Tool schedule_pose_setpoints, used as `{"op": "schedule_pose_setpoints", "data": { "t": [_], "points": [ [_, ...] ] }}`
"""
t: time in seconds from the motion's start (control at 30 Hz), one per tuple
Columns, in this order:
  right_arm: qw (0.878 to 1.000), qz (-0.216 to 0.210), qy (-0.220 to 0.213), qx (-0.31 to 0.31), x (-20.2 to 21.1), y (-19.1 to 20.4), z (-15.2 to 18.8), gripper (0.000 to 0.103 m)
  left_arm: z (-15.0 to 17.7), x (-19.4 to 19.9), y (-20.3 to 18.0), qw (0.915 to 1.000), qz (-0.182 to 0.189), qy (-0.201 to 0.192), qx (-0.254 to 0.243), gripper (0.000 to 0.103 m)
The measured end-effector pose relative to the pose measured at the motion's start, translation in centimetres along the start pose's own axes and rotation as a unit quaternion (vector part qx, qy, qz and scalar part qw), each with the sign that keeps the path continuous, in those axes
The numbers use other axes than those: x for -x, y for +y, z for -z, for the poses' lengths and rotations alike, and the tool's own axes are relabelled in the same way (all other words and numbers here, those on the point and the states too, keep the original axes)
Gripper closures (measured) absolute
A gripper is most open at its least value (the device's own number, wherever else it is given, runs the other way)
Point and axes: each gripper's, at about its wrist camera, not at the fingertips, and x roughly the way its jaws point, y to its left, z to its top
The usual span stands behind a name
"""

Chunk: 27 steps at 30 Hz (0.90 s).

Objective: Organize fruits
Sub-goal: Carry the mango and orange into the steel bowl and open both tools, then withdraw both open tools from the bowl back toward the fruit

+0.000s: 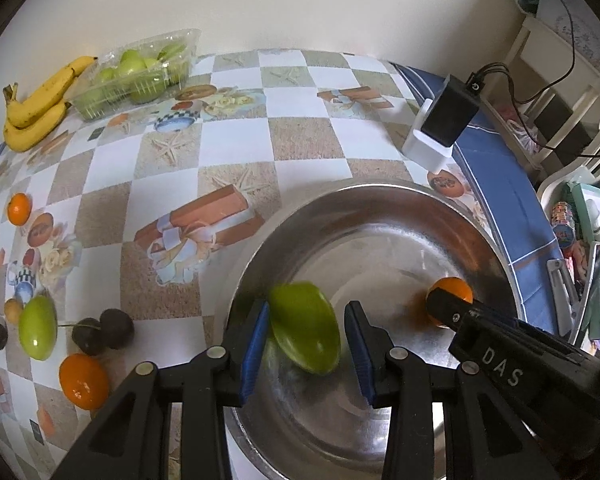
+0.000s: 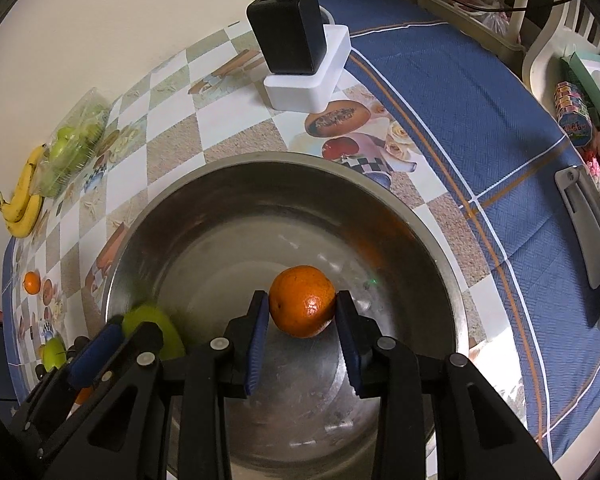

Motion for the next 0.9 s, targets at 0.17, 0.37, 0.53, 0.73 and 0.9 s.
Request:
{"op": "schedule_pose_setpoints", "data": {
  "t": [0.17,0.37,0.53,0.73,0.9],
  "points": [
    [1.0,-0.001,0.001,-0.001,0.1,0.0,-0.1,0.067,-0.2,0.4,-0.1,1.0,-0.003,-0.005,-0.002,0.06],
    [1.0,-0.007,-0.014,0.001,1.3,0.1,-0.3,0.063,-0.6,1.6,0.4,0.9999,-0.01,-0.012,0.006,0.05],
    [1.0,-0.008,-0.029,0.011,2.9,0.4,-0.4,0.063,-1.0,2.9,1.2,0.9995,-0.019,-0.021,0.017,0.045],
    [0.999,-0.007,-0.03,0.022,4.2,0.7,-0.3,0.063,-1.3,4.2,2.8,0.9981,-0.043,-0.021,0.039,0.041],
    [0.999,0.0,-0.027,0.033,4.4,1.1,0.0,0.063,-1.2,4.4,4.6,0.9962,-0.061,-0.011,0.062,0.033]
  ]
}}
